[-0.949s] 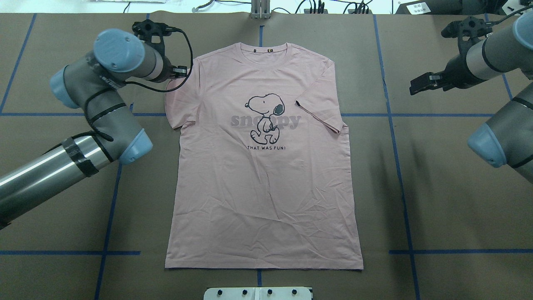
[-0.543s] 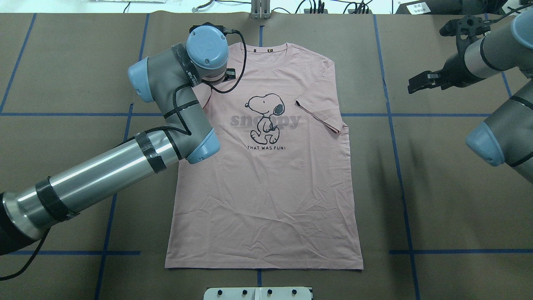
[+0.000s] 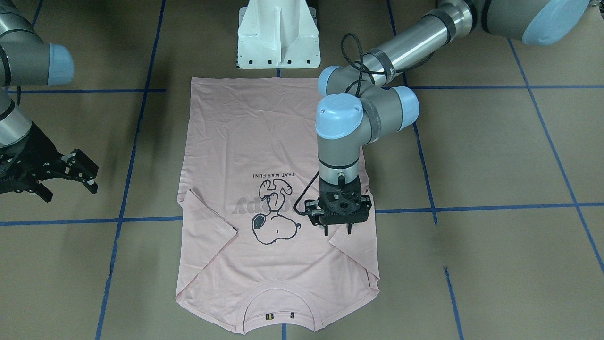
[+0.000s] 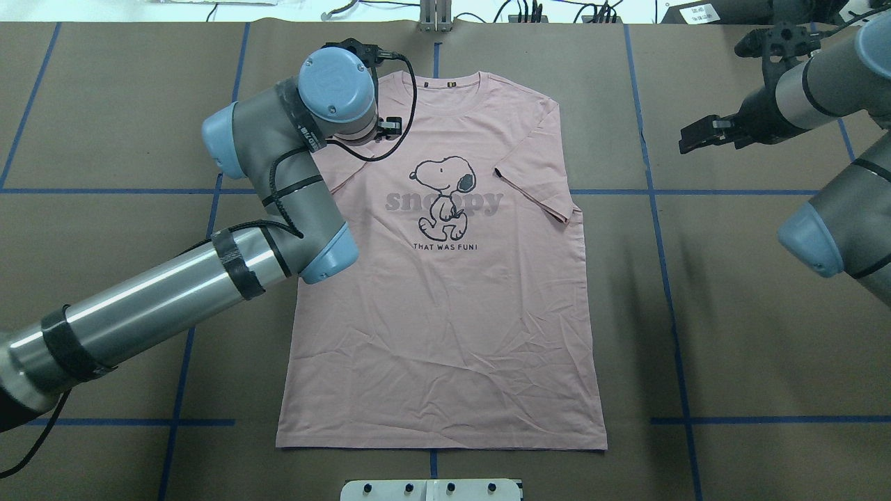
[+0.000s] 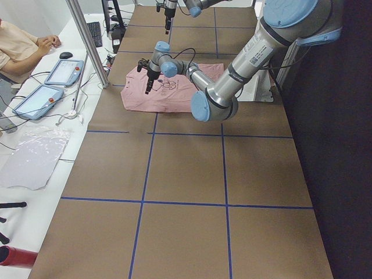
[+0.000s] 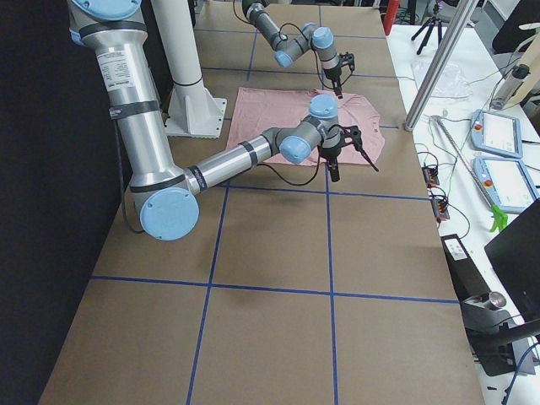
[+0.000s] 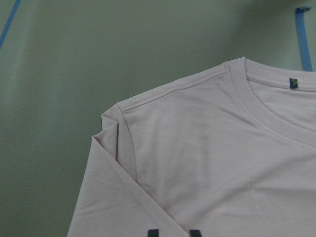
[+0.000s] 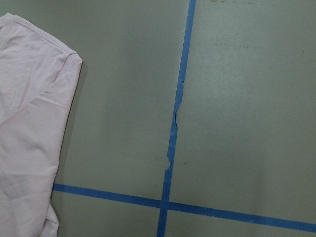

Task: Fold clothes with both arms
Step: 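Bring the left gripper toward the shirt's shoulder while the right gripper hovers, then lower both grippers to the shirt hem nearest the robot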

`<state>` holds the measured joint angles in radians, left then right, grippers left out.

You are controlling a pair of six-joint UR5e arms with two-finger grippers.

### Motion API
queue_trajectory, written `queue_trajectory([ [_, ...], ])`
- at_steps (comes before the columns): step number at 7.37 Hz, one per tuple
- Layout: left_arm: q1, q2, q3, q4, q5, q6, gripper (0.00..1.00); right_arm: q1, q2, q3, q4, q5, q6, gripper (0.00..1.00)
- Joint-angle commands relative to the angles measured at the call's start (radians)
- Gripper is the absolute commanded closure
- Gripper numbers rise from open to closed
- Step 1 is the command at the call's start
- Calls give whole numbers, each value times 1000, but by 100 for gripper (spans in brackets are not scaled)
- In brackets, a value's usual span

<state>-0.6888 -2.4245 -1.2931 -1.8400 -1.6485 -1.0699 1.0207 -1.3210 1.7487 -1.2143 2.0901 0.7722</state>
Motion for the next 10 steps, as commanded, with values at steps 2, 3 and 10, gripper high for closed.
queue_trajectory([
  [2,6,186,-327,-1,-73,38,0,-95,-15,116,-13,-22,222,0],
  [3,23,274,-438,-2,-83,31,0,-191,-55,194,-14,-113,331,0],
  [10,347,666,-804,-13,11,-297,18,-859,-253,508,-148,-649,907,2],
])
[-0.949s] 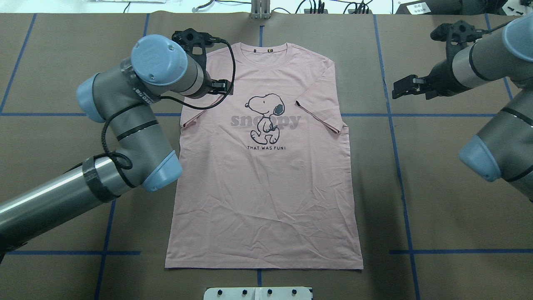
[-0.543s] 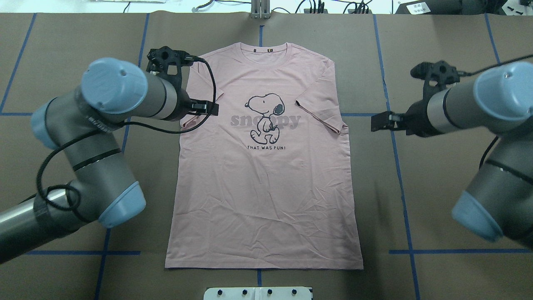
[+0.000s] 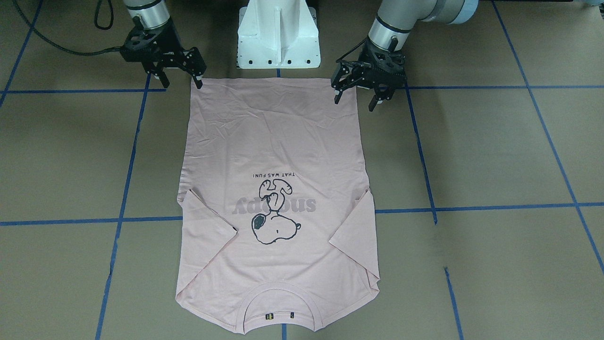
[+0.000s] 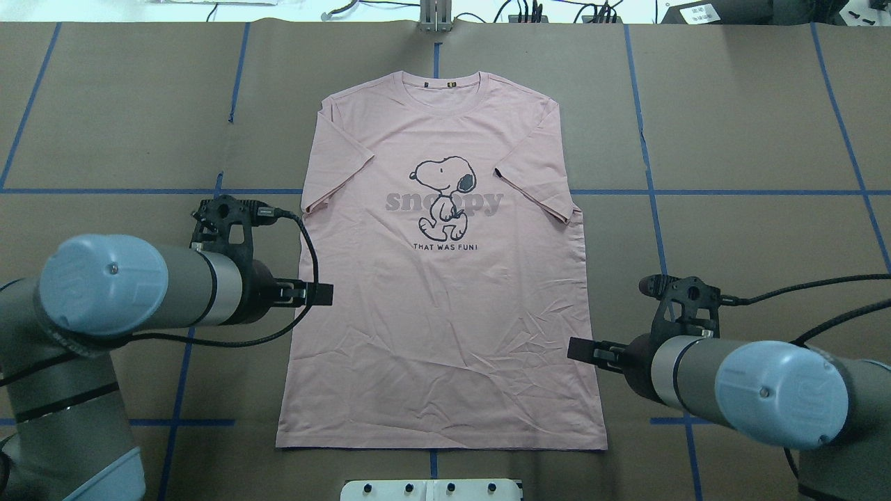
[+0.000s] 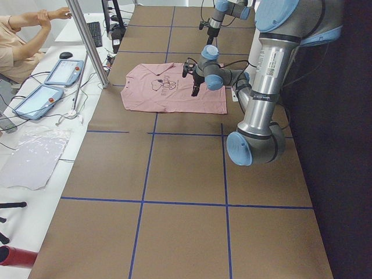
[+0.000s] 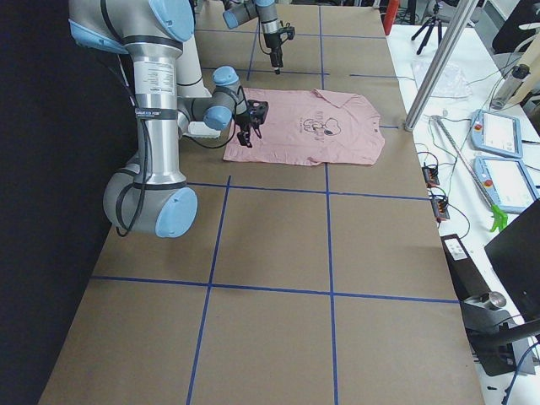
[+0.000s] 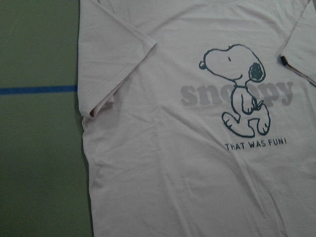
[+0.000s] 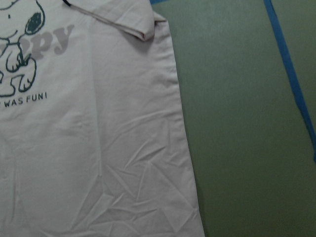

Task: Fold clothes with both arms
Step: 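Lower both grippers to the shirt hem nearest the robot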

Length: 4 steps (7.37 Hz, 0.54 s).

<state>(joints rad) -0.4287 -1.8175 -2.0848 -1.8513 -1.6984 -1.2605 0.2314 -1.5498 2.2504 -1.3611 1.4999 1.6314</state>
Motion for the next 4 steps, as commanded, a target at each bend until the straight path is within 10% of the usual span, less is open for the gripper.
queue_trajectory([
  [1,181,79,-12,-23,116,-205,25,-79,-29,6,-1,-63,50,1],
  [4,290,136,-1,-22,180,-295,32,-83,-29,6,-1,-75,50,1],
])
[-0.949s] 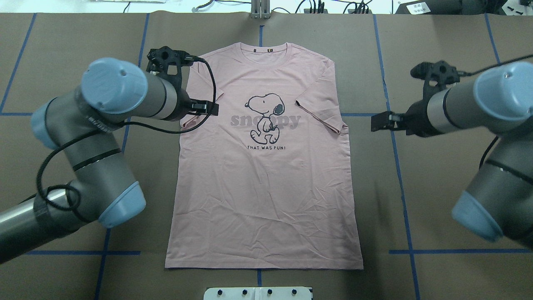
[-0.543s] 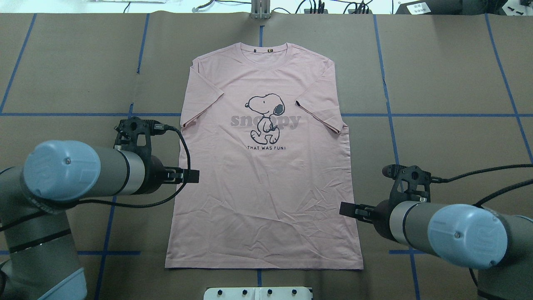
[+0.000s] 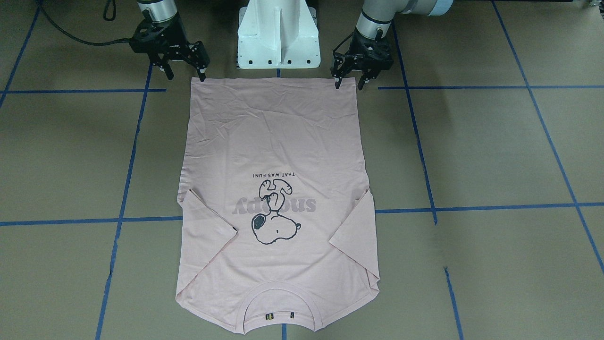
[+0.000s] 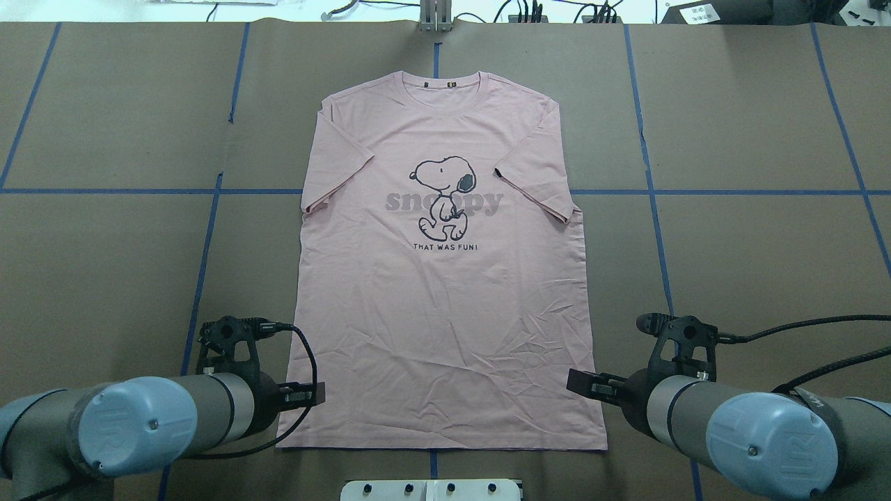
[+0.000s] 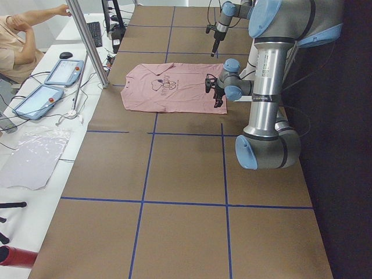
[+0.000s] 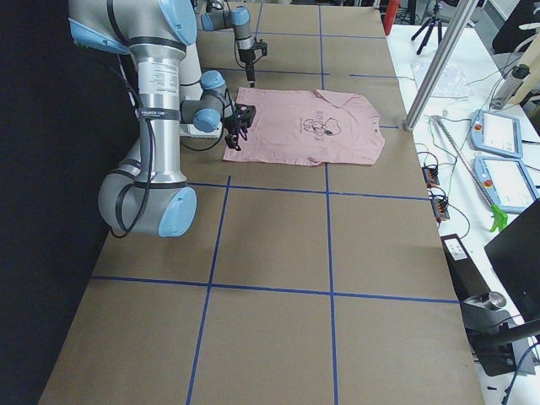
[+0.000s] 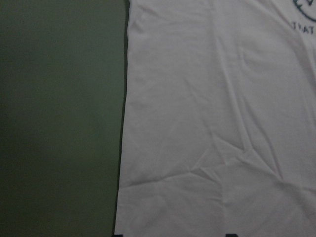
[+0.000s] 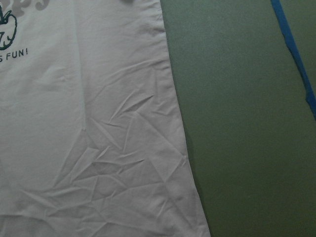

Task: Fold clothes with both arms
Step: 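Lower both grippers to the shirt hem nearest the robot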

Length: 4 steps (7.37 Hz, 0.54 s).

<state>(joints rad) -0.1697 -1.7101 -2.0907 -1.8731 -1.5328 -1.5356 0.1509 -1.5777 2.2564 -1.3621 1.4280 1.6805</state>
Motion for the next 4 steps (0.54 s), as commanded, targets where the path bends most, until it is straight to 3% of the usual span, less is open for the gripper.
queue_trajectory([
  [1,32,41,6,0,13,-14,32,-1,-1,0,0,-3,-1,1],
  [3,38,43,15,0,13,-15,32,-1,-1,0,0,-3,-1,1],
  [4,42,41,24,0,13,-15,37,-1,-1,0,0,-3,-1,1],
])
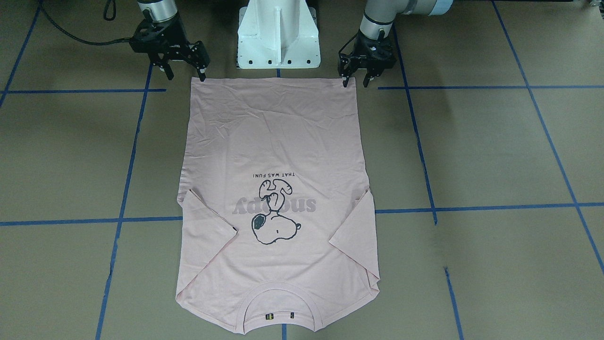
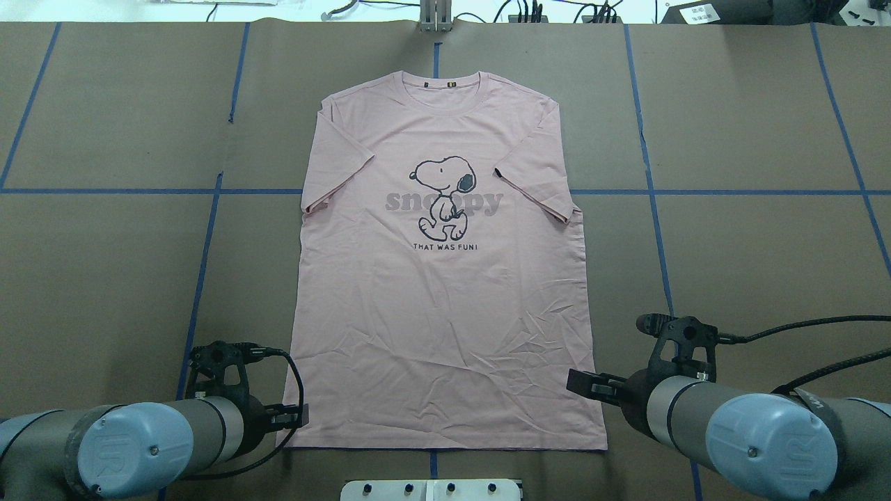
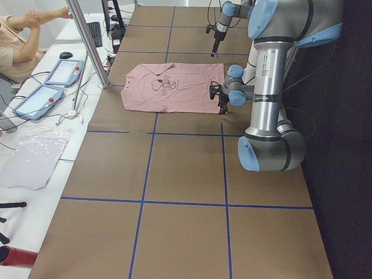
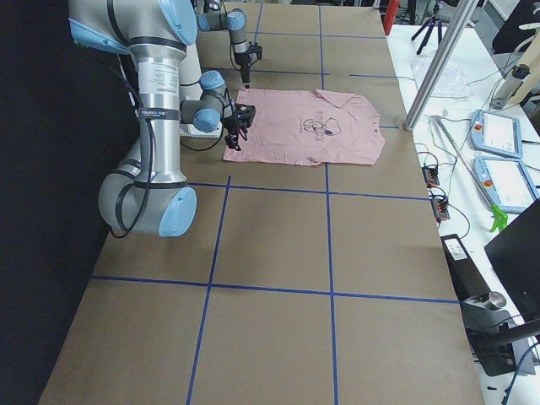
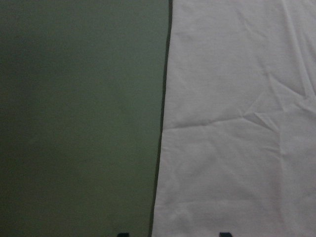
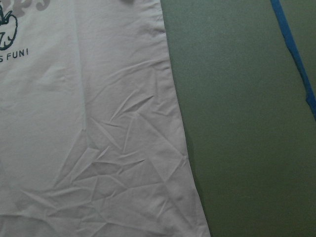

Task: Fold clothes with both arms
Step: 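Lower both grippers to the shirt hem nearest the robot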

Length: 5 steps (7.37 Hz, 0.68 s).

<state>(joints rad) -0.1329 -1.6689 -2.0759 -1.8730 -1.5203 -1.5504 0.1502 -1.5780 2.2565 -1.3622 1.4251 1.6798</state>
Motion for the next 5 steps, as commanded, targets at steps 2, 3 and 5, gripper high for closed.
queue_trajectory([
  [2,27,-2,22,-3,-1,-1,41,-1,-2,-2,0,-2,1,1],
  [3,30,-2,20,-3,-3,-2,43,-1,-2,-2,0,-2,1,1],
  [5,38,-3,19,-3,-3,-4,47,-1,-2,-2,0,-2,1,1],
])
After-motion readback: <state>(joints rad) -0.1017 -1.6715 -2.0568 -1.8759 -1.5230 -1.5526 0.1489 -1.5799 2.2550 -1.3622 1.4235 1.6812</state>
